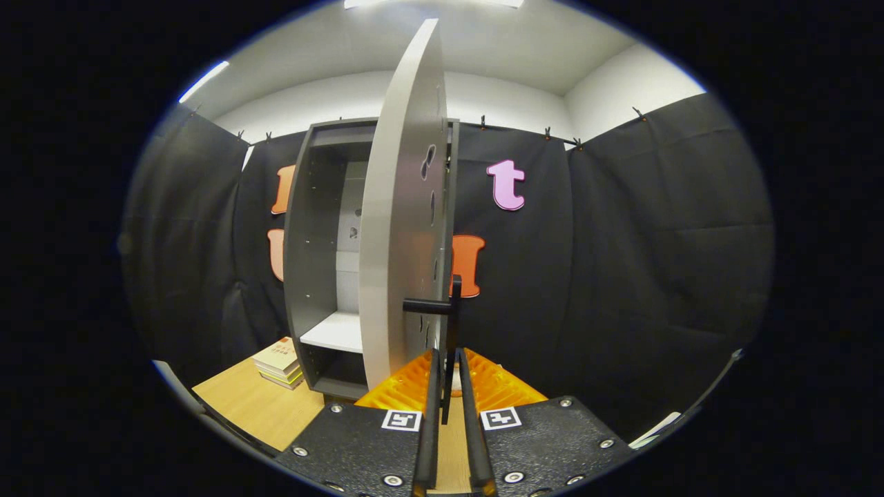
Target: Open the shoe cabinet door, grab the shoes and put them into the shoe cabinet, then close the shoe cabinet door.
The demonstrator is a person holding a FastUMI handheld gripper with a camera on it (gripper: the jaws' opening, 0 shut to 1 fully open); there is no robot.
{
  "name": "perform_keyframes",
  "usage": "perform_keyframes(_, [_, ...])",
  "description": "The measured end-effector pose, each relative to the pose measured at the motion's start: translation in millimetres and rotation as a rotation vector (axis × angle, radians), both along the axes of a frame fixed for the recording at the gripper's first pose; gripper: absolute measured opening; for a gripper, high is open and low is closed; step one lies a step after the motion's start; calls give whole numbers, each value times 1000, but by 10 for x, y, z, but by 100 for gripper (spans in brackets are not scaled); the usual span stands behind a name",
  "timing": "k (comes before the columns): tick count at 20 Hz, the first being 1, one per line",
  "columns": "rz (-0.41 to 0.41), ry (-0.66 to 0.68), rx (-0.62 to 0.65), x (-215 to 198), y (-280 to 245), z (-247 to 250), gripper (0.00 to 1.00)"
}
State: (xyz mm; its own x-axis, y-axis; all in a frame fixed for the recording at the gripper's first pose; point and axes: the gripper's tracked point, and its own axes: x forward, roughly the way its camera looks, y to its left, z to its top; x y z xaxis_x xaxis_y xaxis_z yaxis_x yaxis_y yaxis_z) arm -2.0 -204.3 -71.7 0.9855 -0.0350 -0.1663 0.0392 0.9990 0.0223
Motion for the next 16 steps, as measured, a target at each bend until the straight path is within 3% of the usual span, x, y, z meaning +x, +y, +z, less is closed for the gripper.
perform_keyframes(8, [-108, 2, 18, -210, -392, 60, 18])
perform_keyframes(16, [-160, -33, 44, -382, -72, 193, 19])
